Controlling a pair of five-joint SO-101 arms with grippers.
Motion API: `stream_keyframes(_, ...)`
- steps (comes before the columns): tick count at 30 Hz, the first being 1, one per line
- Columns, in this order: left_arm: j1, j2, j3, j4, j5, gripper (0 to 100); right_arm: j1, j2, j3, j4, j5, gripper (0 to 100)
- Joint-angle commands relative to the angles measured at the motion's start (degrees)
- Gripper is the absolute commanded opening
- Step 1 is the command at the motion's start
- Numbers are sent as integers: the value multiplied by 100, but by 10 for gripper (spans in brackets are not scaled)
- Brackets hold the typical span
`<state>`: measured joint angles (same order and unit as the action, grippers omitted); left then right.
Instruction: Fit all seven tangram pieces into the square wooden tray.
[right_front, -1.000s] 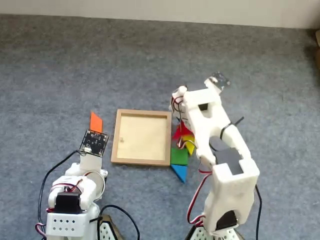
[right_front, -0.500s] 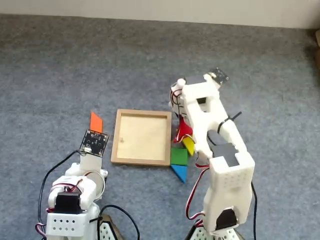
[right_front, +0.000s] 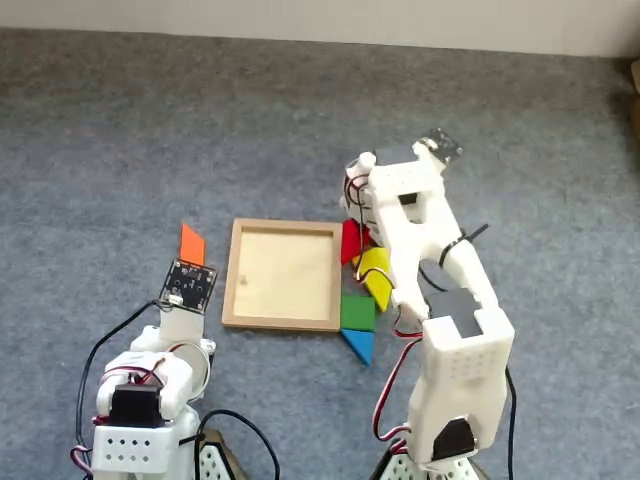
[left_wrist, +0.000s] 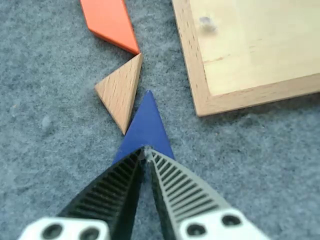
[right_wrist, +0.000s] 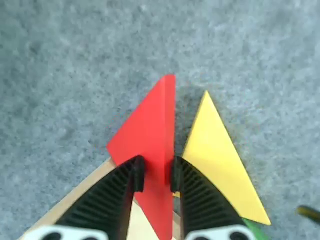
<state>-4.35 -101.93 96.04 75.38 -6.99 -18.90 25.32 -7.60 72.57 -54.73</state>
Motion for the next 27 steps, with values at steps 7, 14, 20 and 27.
stream_keyframes(7, 66, -242, 110, 26, -26, 7, 4, -84, -180, -462, 976, 4)
stream_keyframes(14, 66, -242, 110, 26, -26, 7, -4, -532, -479, -418, 1679, 4)
stream_keyframes(20, 66, -242, 110, 26, -26, 7, -13, -1191, -462, -400, 2171, 4)
stream_keyframes(27, 66, -242, 110, 26, -26, 7, -242, -1666, -470, 127, 2769, 4)
